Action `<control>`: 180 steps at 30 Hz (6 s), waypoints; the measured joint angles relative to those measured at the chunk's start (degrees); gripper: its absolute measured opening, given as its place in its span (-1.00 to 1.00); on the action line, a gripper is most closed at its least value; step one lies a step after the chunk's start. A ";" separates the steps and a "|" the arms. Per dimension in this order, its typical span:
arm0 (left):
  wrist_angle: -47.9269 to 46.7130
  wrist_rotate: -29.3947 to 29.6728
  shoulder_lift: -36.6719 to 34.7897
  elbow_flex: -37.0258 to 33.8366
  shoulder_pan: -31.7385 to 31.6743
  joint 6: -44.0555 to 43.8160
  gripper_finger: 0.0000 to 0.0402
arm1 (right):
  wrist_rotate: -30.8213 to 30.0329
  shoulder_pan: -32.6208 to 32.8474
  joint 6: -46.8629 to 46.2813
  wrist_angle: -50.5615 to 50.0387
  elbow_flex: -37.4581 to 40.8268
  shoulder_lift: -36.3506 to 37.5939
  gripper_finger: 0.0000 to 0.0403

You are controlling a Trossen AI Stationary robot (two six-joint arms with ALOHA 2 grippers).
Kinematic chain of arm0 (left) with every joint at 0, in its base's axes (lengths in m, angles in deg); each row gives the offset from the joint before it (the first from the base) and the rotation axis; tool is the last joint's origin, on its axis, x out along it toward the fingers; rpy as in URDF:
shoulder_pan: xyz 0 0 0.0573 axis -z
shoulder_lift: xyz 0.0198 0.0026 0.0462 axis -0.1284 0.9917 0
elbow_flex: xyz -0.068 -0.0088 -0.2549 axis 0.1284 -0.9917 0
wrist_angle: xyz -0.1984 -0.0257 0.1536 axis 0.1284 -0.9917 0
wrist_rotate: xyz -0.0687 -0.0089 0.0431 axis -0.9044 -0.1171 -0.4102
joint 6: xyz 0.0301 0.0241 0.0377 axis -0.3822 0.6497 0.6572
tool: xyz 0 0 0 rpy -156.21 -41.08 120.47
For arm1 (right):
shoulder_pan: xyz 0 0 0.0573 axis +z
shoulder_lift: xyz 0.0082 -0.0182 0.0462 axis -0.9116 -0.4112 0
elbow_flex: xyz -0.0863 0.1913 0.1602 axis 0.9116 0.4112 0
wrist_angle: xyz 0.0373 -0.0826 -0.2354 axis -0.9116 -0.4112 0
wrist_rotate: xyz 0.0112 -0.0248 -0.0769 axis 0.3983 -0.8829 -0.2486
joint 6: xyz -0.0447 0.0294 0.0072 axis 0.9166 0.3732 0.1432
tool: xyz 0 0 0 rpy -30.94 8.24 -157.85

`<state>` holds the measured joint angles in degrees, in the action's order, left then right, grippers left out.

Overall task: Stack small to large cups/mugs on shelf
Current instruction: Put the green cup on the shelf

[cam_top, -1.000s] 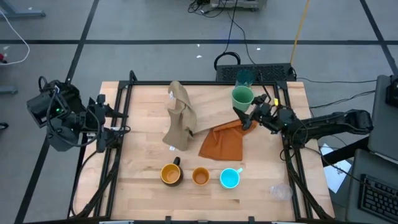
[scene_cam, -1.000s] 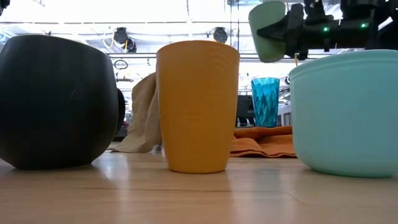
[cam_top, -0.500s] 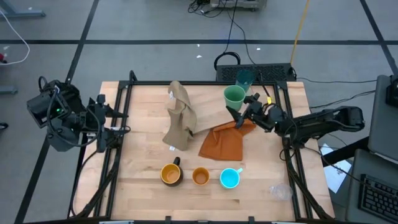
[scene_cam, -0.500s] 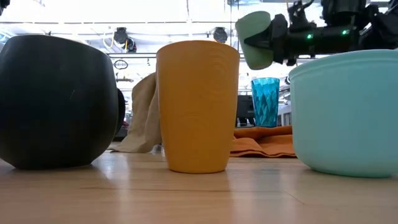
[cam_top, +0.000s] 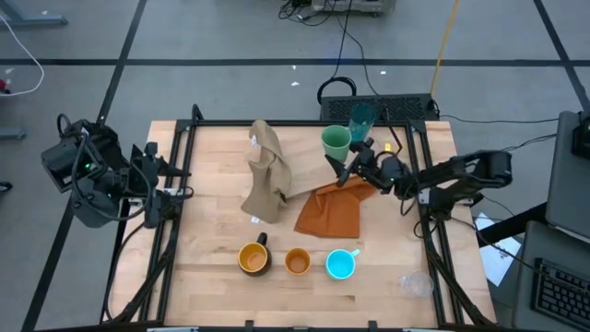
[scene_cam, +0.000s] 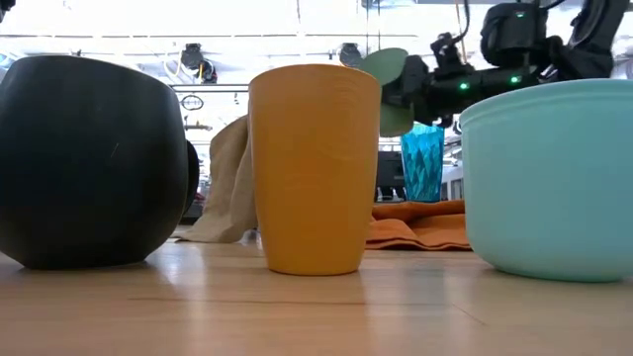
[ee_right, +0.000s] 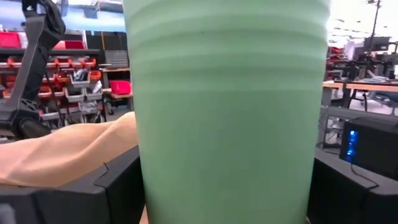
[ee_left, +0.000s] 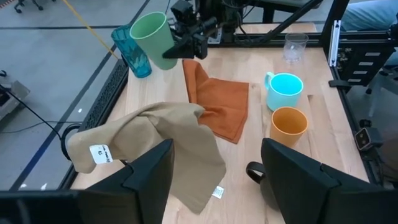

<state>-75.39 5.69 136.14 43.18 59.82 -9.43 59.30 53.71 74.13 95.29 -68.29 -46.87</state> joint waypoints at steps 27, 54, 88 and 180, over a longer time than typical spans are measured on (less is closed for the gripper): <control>-0.04 -1.14 0.70 0.00 0.00 -1.12 0.20 | -0.02 -7.17 -1.28 4.59 -4.15 -14.89 0.57; -0.04 -1.14 0.70 0.00 -0.01 -1.34 0.20 | -0.25 -10.16 -1.34 11.45 -4.22 -22.61 0.57; -0.04 -2.15 1.92 0.02 -0.01 -3.13 0.20 | -4.81 -10.45 3.89 15.43 -9.55 -29.61 0.57; -0.11 -3.00 2.95 0.02 -0.02 -4.12 0.20 | -5.81 -8.05 4.37 15.77 -8.87 -29.89 0.85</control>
<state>-75.50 2.69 139.09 43.21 59.80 -13.55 53.49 45.66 78.50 111.05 -77.16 -76.75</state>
